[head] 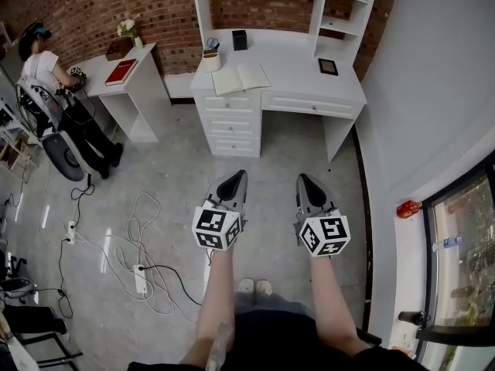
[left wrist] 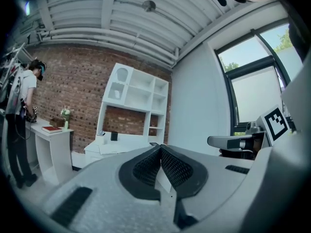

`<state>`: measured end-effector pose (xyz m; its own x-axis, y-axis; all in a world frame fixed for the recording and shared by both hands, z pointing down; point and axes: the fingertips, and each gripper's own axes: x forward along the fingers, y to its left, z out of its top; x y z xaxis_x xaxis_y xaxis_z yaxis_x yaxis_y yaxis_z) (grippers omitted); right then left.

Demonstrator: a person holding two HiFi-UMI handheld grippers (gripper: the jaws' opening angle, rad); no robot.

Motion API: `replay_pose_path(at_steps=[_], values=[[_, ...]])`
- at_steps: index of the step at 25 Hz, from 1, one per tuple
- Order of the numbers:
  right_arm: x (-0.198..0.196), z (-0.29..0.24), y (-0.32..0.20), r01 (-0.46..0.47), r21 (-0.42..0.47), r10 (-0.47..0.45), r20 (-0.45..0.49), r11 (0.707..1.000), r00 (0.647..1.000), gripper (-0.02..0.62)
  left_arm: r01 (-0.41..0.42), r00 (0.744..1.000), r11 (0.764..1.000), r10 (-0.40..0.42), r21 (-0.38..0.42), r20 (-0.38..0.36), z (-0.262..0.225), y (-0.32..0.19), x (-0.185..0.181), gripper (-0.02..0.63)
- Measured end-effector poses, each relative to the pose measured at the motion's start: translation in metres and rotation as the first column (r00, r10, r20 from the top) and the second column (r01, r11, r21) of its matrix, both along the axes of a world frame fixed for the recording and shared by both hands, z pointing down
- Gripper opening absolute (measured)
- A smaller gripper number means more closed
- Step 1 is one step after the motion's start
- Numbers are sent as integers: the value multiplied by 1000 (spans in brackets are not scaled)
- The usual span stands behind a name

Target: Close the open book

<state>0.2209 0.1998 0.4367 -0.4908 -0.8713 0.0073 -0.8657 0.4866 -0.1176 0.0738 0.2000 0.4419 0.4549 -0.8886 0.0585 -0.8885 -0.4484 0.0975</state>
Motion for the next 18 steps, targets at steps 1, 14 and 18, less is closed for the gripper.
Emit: replay_pose_path(at_steps=[1, 14, 18], values=[[-3, 1, 0, 13, -2, -13, -1, 1000, 1000, -2, 4, 1000, 1000, -3, -6, 6, 2, 2, -1, 8], [-25, 4, 4, 118, 13, -118, 50, 993, 992, 233, 122, 992, 992, -123, -44, -5, 15, 30, -39, 8], [-26, 5, 6, 121, 17, -122, 44, 993, 992, 242, 144, 989, 989, -145, -27, -24, 12, 34, -45, 8]])
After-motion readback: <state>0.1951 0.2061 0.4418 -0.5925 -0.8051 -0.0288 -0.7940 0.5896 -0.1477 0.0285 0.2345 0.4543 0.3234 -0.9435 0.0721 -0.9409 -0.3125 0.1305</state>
